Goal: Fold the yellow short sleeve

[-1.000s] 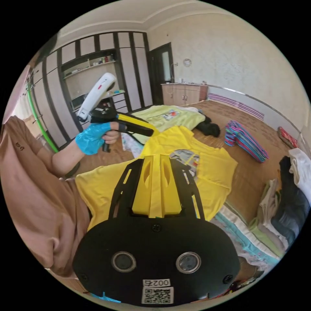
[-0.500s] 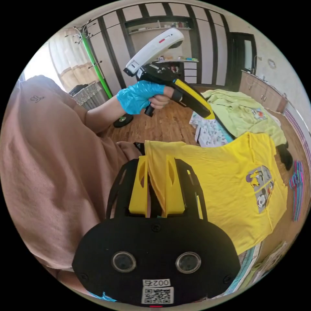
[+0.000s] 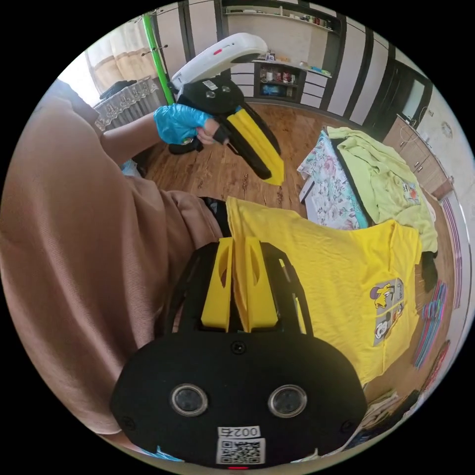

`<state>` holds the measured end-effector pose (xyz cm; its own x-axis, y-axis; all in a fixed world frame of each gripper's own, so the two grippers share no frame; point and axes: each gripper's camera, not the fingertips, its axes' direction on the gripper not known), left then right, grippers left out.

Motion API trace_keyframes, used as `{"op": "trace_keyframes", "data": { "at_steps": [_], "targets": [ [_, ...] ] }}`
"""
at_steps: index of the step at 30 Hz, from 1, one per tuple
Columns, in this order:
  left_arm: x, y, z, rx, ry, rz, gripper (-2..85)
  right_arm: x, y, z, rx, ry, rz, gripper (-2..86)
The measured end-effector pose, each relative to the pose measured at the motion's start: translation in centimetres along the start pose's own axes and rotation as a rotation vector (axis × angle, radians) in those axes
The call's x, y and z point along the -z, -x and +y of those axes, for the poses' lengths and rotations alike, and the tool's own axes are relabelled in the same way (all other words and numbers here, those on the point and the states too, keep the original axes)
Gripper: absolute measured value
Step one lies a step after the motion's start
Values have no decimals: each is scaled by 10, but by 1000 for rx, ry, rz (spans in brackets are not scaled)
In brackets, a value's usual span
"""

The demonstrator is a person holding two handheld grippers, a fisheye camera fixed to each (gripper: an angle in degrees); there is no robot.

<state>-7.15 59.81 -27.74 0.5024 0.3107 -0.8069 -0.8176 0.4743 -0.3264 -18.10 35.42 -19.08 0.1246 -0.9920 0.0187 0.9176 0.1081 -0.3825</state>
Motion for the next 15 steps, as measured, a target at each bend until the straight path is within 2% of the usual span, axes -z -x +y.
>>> {"op": "trace_keyframes", "data": {
  "at_steps": [8, 15],
  "targets": [
    [19, -16, 26, -283, -12, 207, 38, 14, 14, -10, -123, -75, -63, -1],
    [10, -34, 22, -316, 4, 168, 50, 30, 30, -15, -173, -127, -80, -5]
  ]
}}
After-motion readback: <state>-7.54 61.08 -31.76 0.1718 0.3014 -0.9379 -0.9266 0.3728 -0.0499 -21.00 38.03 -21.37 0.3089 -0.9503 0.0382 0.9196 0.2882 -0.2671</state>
